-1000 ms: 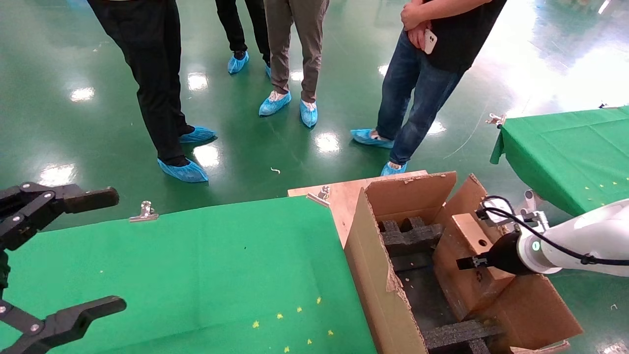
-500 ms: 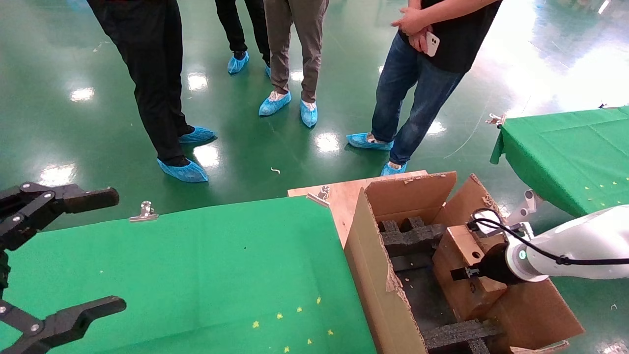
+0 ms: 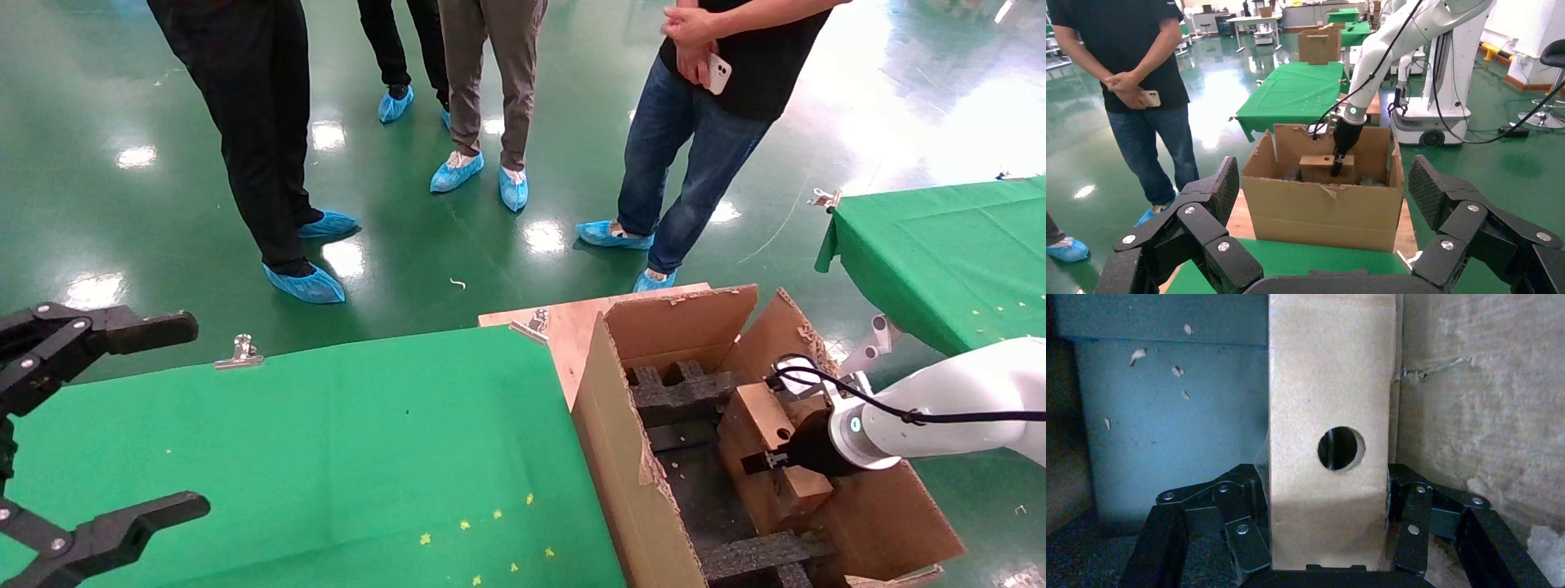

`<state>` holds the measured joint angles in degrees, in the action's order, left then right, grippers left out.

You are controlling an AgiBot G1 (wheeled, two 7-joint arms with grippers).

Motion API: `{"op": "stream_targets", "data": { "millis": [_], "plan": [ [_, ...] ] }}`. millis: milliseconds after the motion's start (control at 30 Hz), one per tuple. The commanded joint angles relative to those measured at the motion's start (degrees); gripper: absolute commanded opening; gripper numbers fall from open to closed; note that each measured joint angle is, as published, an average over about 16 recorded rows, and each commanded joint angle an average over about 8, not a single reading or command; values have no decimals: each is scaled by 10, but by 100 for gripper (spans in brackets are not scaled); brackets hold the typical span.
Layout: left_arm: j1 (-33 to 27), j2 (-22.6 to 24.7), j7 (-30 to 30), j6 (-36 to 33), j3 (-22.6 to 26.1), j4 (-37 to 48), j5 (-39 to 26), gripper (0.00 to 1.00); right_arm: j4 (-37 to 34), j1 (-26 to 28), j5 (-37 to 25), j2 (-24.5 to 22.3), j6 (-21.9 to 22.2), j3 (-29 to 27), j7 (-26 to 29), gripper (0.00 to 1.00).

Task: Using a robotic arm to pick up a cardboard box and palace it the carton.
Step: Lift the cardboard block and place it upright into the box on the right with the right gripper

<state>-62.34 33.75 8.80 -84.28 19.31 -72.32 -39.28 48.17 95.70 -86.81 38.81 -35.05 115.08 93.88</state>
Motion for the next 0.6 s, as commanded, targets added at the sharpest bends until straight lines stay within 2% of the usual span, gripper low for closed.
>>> {"op": "stream_targets", "data": {
  "millis": [33,600],
  "plan": [
    [0,0,0,0,0,0,0,100,-5,-2,7,2,-4,-2,-8,100],
    [0,0,0,0,0,0,0,100,-2,7,3,0,-6,-3,-2,100]
  ]
}}
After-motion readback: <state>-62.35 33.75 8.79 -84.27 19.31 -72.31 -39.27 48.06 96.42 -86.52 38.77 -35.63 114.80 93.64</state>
